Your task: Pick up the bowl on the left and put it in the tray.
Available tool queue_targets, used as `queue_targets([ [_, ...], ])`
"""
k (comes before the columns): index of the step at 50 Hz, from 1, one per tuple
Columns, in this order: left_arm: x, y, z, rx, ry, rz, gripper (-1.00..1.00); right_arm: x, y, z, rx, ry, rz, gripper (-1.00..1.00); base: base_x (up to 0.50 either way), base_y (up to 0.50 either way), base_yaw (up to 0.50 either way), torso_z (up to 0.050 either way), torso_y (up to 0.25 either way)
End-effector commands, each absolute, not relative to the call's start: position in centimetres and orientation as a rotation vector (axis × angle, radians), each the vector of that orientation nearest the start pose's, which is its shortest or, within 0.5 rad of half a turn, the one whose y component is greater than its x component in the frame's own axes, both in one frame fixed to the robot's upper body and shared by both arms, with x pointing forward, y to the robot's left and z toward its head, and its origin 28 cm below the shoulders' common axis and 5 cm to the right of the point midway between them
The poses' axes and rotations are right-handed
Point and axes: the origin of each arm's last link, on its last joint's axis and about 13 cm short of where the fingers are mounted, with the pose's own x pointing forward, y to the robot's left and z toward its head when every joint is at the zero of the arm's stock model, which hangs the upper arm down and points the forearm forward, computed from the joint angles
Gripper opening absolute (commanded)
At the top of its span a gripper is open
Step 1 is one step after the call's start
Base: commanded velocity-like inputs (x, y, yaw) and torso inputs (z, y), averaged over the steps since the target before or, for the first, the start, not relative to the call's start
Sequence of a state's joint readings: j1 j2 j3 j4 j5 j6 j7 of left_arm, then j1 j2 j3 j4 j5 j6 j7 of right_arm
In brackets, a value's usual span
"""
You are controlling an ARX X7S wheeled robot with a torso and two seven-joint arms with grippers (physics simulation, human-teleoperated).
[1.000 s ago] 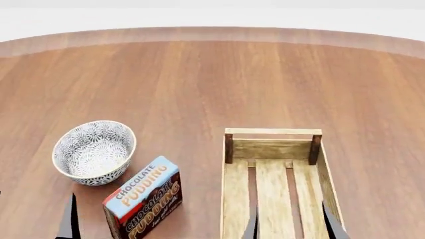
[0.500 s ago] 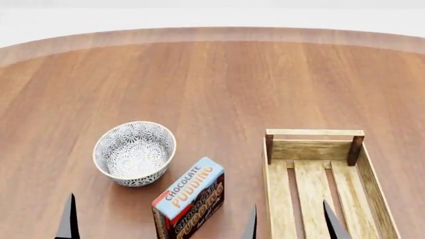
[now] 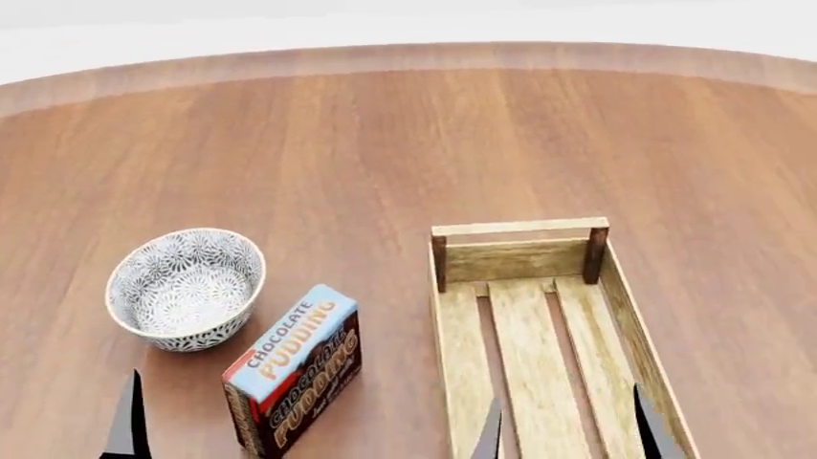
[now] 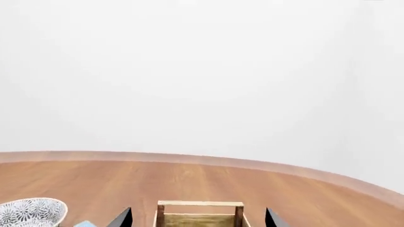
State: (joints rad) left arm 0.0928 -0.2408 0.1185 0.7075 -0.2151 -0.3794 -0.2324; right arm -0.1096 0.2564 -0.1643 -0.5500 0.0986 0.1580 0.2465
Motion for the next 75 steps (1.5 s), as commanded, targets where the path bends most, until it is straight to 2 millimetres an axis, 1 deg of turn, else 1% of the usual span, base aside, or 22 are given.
queue_targets([
  [1, 17.48, 21.24, 11.41, -0.04, -0.211, -0.014, 1.0, 17.87, -10.05, 9.78, -0.06, -0.276, 0.006, 1.0, -0.13, 0.01, -0.5, 0.0, 0.0],
  [14, 17.53, 21.38, 11.48, -0.048, -0.201, -0.004, 1.0, 18.12, -9.99, 9.75, -0.081, -0.252, -0.01, 1.0, -0.12, 0.02, -0.5, 0.0, 0.0],
  [16, 17.55, 21.38, 11.54, -0.059, -0.198, -0.004, 1.0, 18.26, -9.92, 9.67, -0.116, -0.23, -0.011, 1.0, 0.0, 0.0, -0.16, 0.0, 0.0],
  [18, 17.68, 21.42, 11.5, -0.055, -0.188, 0.002, 1.0, 18.27, -9.91, 9.62, -0.096, -0.233, -0.002, 1.0, 0.0, 0.0, 0.0, 0.0, 0.0],
  [22, 17.77, 21.48, 11.39, -0.036, -0.173, 0.013, 1.0, 18.36, -9.94, 9.59, -0.099, -0.217, -0.012, 1.0, 0.0, 0.0, 0.0, 0.048, 0.0],
  [41, 17.66, 21.64, 11.5, -0.079, -0.17, 0.004, 1.0, 18.34, -9.92, 9.59, -0.099, -0.212, -0.008, 1.0, 0.0, 0.0, 0.0, 0.05, 0.0],
  [43, 17.63, 21.63, 11.6, -0.069, -0.15, 0.023, 1.0, 18.34, -9.94, 9.61, -0.1, -0.213, -0.008, 1.0, 0.0, 0.0, 0.0, 0.05, 0.0],
  [65, 17.42, 21.74, 11.99, -0.108, -0.151, -0.013, 1.0, 18.26, -10.0, 9.77, -0.1, -0.215, -0.011, 1.0, 0.0, 0.0, 0.0, 0.05, 0.0],
  [75, 17.4, 21.64, 11.84, -0.102, -0.144, -0.041, 1.0, 18.23, -10.05, 9.86, -0.101, -0.218, -0.016, 1.0, 0.0, 0.0, 0.0, 0.045, -0.161],
])
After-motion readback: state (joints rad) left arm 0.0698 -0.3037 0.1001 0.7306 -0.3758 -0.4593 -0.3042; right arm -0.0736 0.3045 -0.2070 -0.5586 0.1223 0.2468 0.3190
